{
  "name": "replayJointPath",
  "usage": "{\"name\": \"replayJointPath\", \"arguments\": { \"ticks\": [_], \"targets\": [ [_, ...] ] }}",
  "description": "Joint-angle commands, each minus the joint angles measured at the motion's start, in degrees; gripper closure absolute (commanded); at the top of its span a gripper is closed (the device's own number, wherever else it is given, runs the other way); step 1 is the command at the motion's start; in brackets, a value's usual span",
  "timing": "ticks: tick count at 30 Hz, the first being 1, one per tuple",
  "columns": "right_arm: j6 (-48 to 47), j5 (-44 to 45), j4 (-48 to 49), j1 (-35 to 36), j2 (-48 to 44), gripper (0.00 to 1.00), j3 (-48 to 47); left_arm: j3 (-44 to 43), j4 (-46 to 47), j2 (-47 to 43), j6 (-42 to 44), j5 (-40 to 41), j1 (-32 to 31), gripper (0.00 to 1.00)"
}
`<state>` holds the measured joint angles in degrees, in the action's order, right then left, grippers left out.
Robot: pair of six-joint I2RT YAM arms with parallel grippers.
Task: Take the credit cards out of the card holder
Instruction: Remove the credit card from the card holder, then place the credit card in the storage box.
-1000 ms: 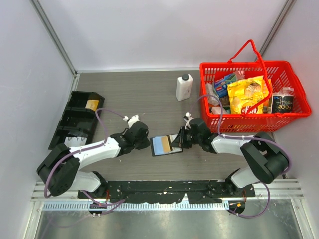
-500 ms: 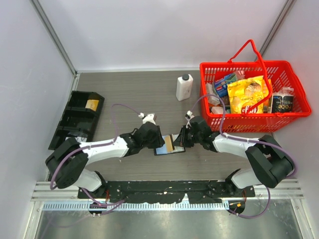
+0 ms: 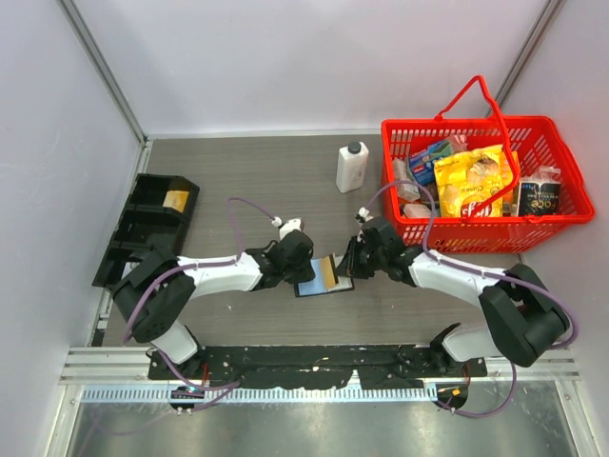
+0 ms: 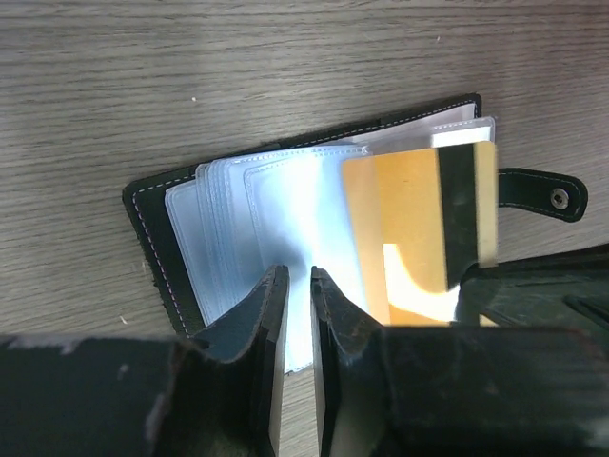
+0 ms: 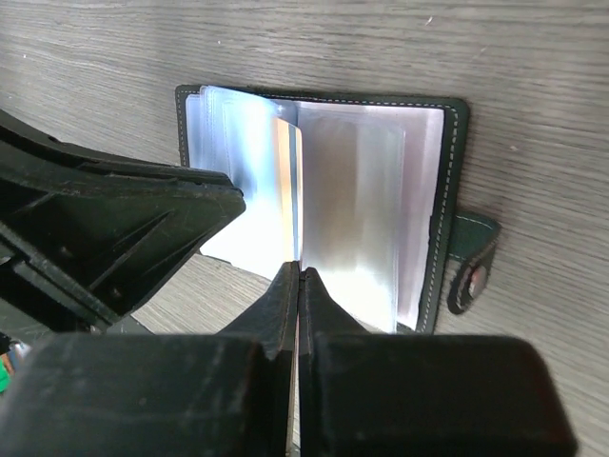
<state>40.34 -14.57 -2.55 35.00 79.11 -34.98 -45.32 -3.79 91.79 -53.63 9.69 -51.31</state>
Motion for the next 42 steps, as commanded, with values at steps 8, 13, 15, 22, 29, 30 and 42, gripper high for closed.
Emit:
{"name": "replayJointPath", "arguments": {
  "ticks": [8, 13, 15, 22, 29, 30, 42],
  "targets": [
    [-5.53, 11.05, -18.98, -0.73, -9.32, 0.99, -10.89, -0.21, -5.88, -5.02, 1.76, 6.73, 0.25, 0.77],
    [-3.52, 9.04, -21.36, -0.73, -10.82, 0.99, -14.76, 0.76, -2.72, -15.13, 12.47, 17.0, -5.1, 0.52],
    [-2.02, 8.07, -21.97, -0.64, -10.82, 0.99, -15.99, 1.64, 0.7, -18.64, 18.79, 20.0, -7.92, 0.44],
    [2.02, 6.13, -25.14, -0.73, -9.86, 0.99, -20.21, 7.34, 16.25, -24.38, 44.89, 26.86, -19.6, 0.35],
    [7.12, 2.44, -24.09, -0.55, -10.73, 0.99, -20.21, 9.46, 28.65, -18.15, 62.48, 35.99, -28.13, 0.26],
    [7.65, 2.18, -24.0, -0.64, -10.99, 0.99, -20.21, 9.29, 30.14, -16.92, 64.24, 37.58, -28.84, 0.25],
    [11.52, -0.55, -21.45, -0.02, -12.05, 0.99, -18.46, 6.03, 49.13, -3.64, 74.1, 48.93, -30.34, 0.21]
  ]
}}
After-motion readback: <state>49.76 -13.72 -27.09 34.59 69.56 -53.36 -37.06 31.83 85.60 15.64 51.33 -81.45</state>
